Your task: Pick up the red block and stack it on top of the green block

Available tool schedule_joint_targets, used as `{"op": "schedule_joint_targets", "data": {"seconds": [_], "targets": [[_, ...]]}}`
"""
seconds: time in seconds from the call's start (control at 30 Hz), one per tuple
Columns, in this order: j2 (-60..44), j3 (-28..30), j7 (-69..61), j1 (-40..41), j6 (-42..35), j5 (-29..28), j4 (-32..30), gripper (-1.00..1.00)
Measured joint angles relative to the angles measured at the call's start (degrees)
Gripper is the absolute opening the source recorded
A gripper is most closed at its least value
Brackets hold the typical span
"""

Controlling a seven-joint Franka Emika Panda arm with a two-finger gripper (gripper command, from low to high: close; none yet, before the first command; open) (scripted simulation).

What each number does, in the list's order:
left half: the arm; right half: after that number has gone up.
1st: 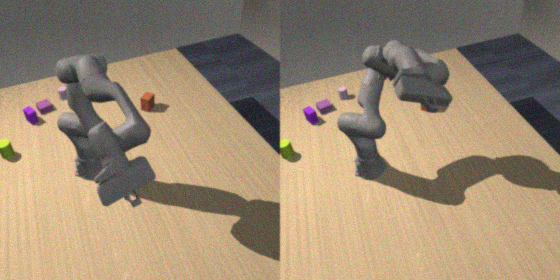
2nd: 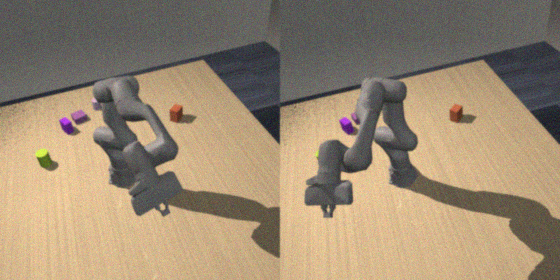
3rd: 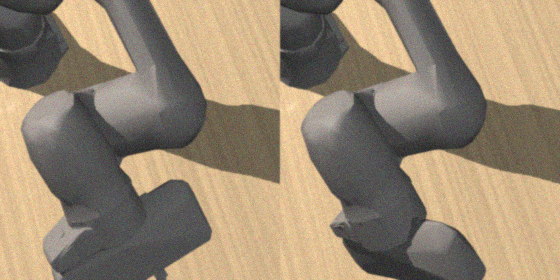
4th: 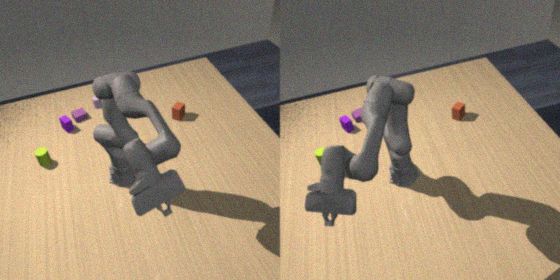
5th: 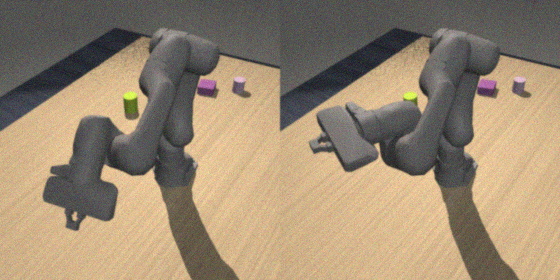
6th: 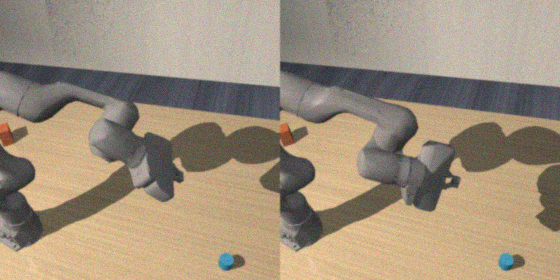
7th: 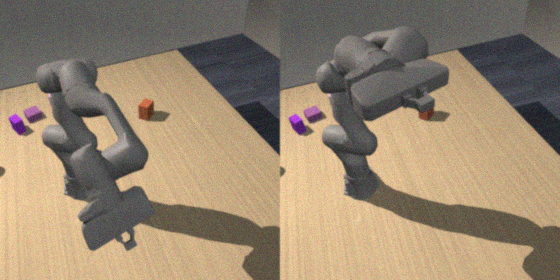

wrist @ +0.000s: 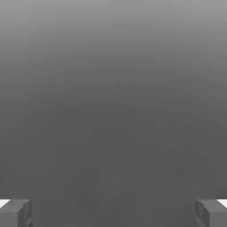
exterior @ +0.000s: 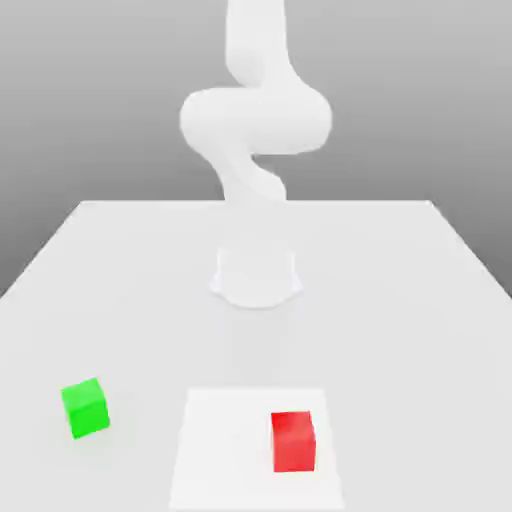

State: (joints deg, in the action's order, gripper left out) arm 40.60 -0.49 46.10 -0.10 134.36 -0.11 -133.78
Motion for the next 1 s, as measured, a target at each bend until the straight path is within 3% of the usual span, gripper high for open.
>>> {"op": "schedule_joint_targets", "data": {"seconds": [0.7, 0.9, 0.93, 1.0], "targets": [[-44.0, -3.6, 2.3, -1.6, 21.7, -1.0, -16.8, 0.0], [-56.4, -2.2, 3.7, -2.7, 31.4, -2.8, -16.2, 0.0], [-57.8, -1.9, 3.9, -2.9, 32.6, -3.0, -16.0, -1.0], [-57.8, -1.9, 3.9, -2.9, 32.6, -3.0, -16.0, -1.0]]}}
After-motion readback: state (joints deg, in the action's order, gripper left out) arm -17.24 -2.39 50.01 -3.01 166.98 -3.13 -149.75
